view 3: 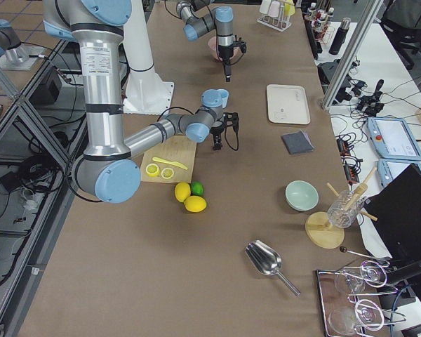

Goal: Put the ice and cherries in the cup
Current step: 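Grasp the dark cherry with the right gripper while the left gripper withdraws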

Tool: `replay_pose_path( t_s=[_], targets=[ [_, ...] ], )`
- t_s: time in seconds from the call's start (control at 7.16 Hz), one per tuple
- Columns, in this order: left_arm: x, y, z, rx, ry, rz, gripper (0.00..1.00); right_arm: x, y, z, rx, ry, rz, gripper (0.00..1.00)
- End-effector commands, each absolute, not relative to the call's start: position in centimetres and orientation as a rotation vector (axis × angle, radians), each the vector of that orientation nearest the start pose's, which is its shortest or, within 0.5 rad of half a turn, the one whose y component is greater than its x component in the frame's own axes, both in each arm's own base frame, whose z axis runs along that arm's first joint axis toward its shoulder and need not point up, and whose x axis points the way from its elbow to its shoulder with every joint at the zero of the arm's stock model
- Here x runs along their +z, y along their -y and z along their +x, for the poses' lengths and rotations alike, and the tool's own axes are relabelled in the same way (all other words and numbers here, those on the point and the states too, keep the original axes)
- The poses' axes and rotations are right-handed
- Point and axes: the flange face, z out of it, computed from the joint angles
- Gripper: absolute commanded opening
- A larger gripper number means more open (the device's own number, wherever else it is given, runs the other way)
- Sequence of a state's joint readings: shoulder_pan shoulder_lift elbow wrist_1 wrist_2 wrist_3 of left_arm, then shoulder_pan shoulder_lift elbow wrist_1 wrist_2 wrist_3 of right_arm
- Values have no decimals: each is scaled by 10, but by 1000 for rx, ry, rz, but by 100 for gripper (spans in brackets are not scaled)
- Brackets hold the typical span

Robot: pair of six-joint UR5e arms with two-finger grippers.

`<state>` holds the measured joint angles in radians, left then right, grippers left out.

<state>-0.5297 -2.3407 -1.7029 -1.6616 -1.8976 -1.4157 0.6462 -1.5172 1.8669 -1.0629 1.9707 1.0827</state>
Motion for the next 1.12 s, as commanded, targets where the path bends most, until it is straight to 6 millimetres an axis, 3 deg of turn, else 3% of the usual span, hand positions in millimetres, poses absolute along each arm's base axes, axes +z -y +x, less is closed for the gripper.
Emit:
replay_pose_path(
  t_s=[0.0,0.42,0.56,0.7,0.84,0.98],
  targets=[
    [130,426,528,-184,-1027,47,96,439,391,-366,-31,914,130,0],
    [130,426,526,-185,-1028,48,96,432,390,-368,-44,935,112,0],
    [131,422,512,-184,-1039,56,95,422,395,-358,-31,950,129,0],
    [159,410,468,-172,-1029,76,95,388,390,-351,-36,966,127,0],
    [177,403,437,-113,-1016,122,95,325,400,-364,4,962,107,0],
    [191,400,423,-94,-1002,136,95,264,405,-390,70,984,68,0]
  ],
)
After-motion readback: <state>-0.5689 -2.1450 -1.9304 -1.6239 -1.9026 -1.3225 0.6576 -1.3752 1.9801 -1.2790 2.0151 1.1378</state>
